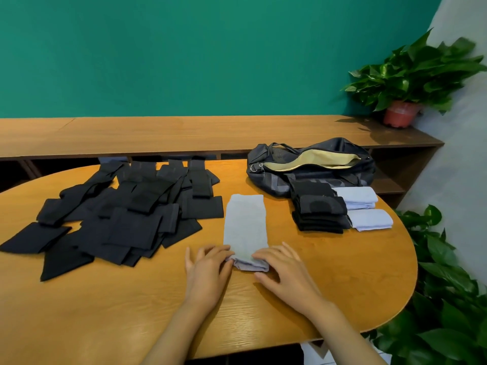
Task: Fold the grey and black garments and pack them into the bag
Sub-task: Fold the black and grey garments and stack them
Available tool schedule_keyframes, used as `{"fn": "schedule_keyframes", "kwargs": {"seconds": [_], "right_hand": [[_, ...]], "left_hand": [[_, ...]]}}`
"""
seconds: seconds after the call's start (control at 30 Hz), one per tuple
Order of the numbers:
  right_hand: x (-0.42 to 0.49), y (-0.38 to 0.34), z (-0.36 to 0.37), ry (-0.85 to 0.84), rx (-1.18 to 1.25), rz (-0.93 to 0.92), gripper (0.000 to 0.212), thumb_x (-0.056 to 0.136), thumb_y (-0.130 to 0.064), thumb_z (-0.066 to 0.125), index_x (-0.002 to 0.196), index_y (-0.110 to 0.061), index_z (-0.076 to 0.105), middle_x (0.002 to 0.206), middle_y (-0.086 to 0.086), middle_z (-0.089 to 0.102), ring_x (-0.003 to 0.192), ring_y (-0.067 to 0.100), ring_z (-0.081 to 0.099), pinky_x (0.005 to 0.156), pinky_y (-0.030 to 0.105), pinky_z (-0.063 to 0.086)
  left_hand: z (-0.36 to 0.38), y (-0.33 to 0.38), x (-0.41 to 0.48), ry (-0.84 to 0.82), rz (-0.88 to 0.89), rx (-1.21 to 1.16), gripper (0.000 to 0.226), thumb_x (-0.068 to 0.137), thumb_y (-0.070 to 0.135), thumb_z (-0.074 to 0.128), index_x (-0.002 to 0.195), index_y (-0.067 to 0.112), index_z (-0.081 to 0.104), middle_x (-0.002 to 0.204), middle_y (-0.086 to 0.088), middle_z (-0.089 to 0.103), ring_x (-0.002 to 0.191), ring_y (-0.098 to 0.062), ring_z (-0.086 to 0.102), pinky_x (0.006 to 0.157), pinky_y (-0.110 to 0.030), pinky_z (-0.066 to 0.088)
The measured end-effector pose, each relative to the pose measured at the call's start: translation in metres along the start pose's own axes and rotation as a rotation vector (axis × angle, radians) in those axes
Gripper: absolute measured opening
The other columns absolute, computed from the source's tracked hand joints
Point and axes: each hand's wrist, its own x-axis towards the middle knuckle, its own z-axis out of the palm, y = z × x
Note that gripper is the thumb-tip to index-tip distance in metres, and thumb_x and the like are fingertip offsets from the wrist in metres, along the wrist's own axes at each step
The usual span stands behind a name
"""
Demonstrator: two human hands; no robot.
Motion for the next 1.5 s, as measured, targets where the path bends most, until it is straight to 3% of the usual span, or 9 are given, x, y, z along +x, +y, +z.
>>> {"fn": "schedule_keyframes", "kwargs": {"seconds": [0.1, 0.3, 0.5, 0.63, 0.73, 0.93, 1.2, 1.37, 1.5], "right_hand": [[-0.015, 0.0, 0.007, 0.034, -0.01, -0.01, 0.045, 0.088, -0.057, 0.049, 0.127, -0.036, 0.056, 0.126, -0.028, 0.049, 0.124, -0.008, 0.035, 0.117, 0.022, 0.007], [-0.017, 0.0, 0.012, 0.178, -0.031, 0.015, 0.024, 0.088, -0.025, 0.065, 0.112, -0.026, 0.068, 0.108, -0.015, 0.065, 0.109, 0.002, 0.049, 0.108, 0.025, 0.024], [-0.015, 0.001, 0.01, 0.188, 0.017, 0.096, 0.021, 0.096, -0.032, 0.054, 0.111, -0.026, 0.067, 0.104, -0.015, 0.065, 0.099, 0.004, 0.054, 0.098, 0.025, 0.034], [-0.016, 0.0, 0.008, 0.186, 0.042, 0.118, 0.016, 0.098, -0.028, 0.056, 0.11, -0.026, 0.066, 0.105, -0.013, 0.064, 0.1, 0.005, 0.053, 0.091, 0.024, 0.035], [-0.017, -0.003, 0.006, 0.192, 0.029, 0.127, 0.013, 0.098, -0.027, 0.055, 0.107, -0.025, 0.065, 0.103, -0.016, 0.06, 0.101, 0.006, 0.051, 0.089, 0.027, 0.037], [-0.018, -0.001, 0.007, 0.244, 0.036, 0.189, 0.016, 0.092, -0.029, 0.063, 0.107, -0.023, 0.065, 0.088, -0.016, 0.058, 0.09, 0.005, 0.048, 0.089, 0.031, 0.041], [-0.019, -0.002, 0.007, 0.256, 0.089, 0.227, 0.024, 0.087, -0.032, 0.07, 0.09, -0.028, 0.047, 0.081, -0.014, 0.057, 0.087, 0.007, 0.05, 0.09, 0.026, 0.035], [-0.019, -0.003, 0.007, 0.221, 0.034, 0.217, 0.024, 0.087, -0.028, 0.071, 0.085, -0.026, 0.047, 0.078, -0.013, 0.051, 0.081, 0.005, 0.045, 0.089, 0.025, 0.033], [-0.018, -0.003, 0.007, 0.234, -0.066, 0.141, 0.023, 0.085, -0.025, 0.072, 0.099, -0.025, 0.055, 0.097, -0.012, 0.054, 0.093, 0.009, 0.046, 0.085, 0.03, 0.037]], "left_hand": [[-0.006, -0.01, -0.014, 0.015, 0.005, -0.064, 0.023, 0.098, 0.038, 0.051, 0.114, 0.036, 0.067, 0.124, 0.026, 0.058, 0.124, -0.006, 0.042, 0.117, -0.045, 0.005], [-0.009, -0.012, -0.021, 0.032, 0.021, -0.176, 0.023, 0.098, 0.044, 0.046, 0.108, 0.04, 0.067, 0.107, 0.032, 0.058, 0.12, -0.006, 0.043, 0.111, -0.038, 0.018], [-0.012, -0.008, -0.021, -0.01, 0.047, -0.202, 0.062, 0.075, 0.08, 0.036, 0.11, 0.038, 0.066, 0.108, 0.03, 0.057, 0.114, 0.003, 0.039, 0.114, -0.035, 0.012], [-0.009, -0.01, -0.02, 0.004, 0.09, -0.134, 0.036, 0.08, 0.052, 0.069, 0.112, 0.037, 0.067, 0.113, 0.028, 0.059, 0.115, 0.0, 0.042, 0.112, -0.036, 0.014], [-0.008, -0.012, -0.02, 0.014, 0.091, -0.166, 0.025, 0.082, 0.033, 0.074, 0.107, 0.035, 0.07, 0.107, 0.03, 0.058, 0.112, -0.002, 0.045, 0.107, -0.034, 0.019], [-0.008, -0.013, -0.02, 0.105, 0.007, -0.317, 0.009, 0.085, 0.028, 0.072, 0.093, 0.032, 0.072, 0.085, 0.026, 0.058, 0.092, 0.01, 0.046, 0.1, -0.038, 0.031], [-0.006, -0.014, -0.02, 0.172, -0.018, -0.361, 0.019, 0.081, 0.025, 0.077, 0.087, 0.034, 0.062, 0.063, 0.013, 0.062, 0.079, 0.0, 0.055, 0.093, -0.04, 0.038], [-0.008, -0.012, -0.022, 0.109, 0.003, -0.274, 0.024, 0.082, 0.024, 0.073, 0.09, 0.037, 0.055, 0.069, 0.011, 0.056, 0.083, 0.0, 0.048, 0.083, -0.028, 0.026], [-0.01, -0.012, -0.019, -0.02, 0.092, -0.205, 0.04, 0.086, 0.021, 0.064, 0.119, 0.043, 0.056, 0.106, 0.02, 0.051, 0.101, 0.0, 0.039, 0.085, -0.029, 0.023]]}}
